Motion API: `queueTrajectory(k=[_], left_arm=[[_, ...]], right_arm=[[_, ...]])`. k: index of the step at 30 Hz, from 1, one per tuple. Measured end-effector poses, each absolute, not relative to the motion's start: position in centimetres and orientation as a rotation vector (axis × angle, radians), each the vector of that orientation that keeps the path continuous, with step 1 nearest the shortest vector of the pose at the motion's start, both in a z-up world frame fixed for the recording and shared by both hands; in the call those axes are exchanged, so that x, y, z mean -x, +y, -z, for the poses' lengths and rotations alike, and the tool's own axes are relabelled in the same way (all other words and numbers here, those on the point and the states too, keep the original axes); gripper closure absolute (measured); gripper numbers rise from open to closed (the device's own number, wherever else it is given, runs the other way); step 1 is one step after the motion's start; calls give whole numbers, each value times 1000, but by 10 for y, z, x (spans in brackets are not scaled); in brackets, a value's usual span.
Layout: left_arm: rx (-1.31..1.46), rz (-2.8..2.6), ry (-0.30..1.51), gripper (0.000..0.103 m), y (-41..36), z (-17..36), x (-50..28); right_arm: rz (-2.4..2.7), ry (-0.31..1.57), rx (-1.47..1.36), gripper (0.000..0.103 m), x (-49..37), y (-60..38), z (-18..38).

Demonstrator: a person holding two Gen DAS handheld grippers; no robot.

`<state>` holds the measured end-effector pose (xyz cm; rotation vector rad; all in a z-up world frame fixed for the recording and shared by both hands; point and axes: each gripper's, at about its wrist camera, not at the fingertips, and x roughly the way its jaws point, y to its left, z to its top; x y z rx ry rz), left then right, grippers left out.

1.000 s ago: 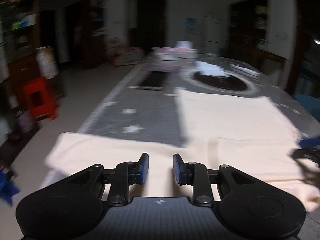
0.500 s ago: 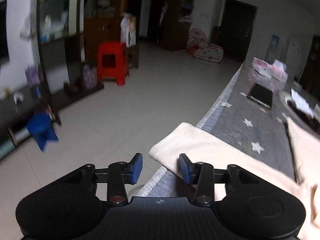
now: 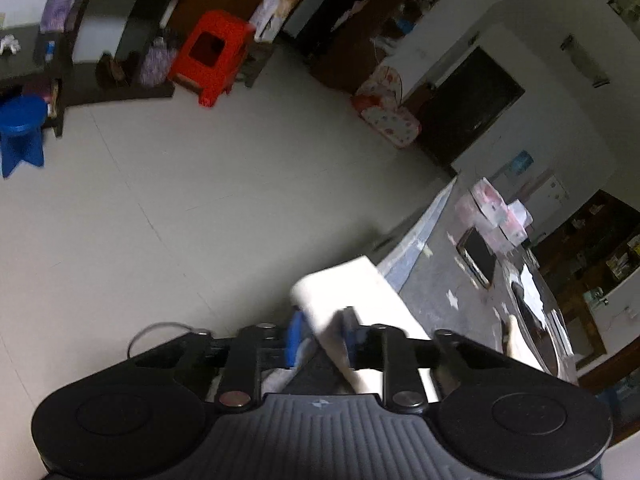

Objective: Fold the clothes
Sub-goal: 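Grasp the other shirt side with the left gripper and fold it over the body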

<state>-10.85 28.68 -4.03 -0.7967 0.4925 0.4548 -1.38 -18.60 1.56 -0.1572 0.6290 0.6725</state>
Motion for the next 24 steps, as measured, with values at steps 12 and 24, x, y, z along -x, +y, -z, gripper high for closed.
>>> queueTrajectory(k=[12,24], left_arm=[[556,-93,361,98,183,-45,85],[447,424,460,98,32,-49,33]], right_arm=[[-641,614,108,56,17,-203,-17],[-530,611,28,56,15,-245,-14]])
